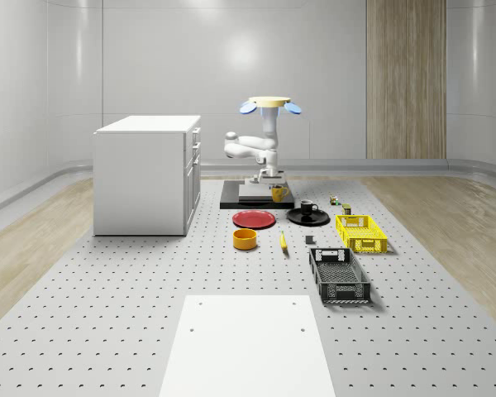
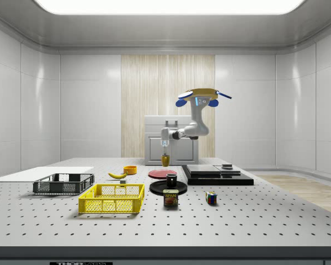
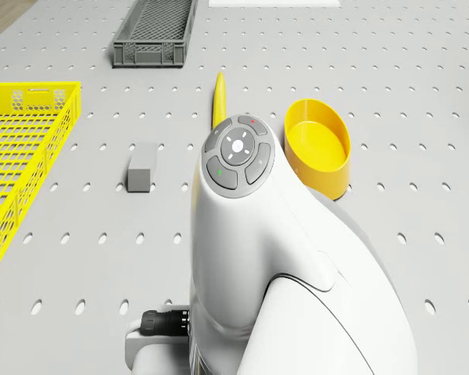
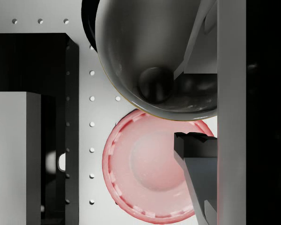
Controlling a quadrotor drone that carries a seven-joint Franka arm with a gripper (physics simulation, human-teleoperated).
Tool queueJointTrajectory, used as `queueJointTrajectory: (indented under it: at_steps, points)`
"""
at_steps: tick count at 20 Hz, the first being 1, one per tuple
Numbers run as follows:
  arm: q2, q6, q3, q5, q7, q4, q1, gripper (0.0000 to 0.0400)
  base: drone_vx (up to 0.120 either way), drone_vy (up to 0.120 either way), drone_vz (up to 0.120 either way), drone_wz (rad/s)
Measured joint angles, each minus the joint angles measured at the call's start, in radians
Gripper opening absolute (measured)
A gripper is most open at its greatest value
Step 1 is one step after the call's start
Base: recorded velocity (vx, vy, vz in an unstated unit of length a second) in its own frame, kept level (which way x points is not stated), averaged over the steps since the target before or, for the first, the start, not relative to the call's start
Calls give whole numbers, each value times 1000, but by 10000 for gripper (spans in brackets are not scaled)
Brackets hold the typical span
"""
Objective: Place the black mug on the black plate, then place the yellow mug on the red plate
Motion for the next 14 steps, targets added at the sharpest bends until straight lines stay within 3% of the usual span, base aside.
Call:
queueJointTrajectory:
  at_steps: [3,5,11,14]
  points:
    - [0,0,0,0,0,0,0,110,13,-120,0,0]
    - [-1,1,0,0,0,0,0,110,120,-120,0,0]
    - [-1,1,0,0,0,0,0,110,0,-120,0,0]
    - [-1,1,0,1,0,0,0,110,0,-120,-107,0]
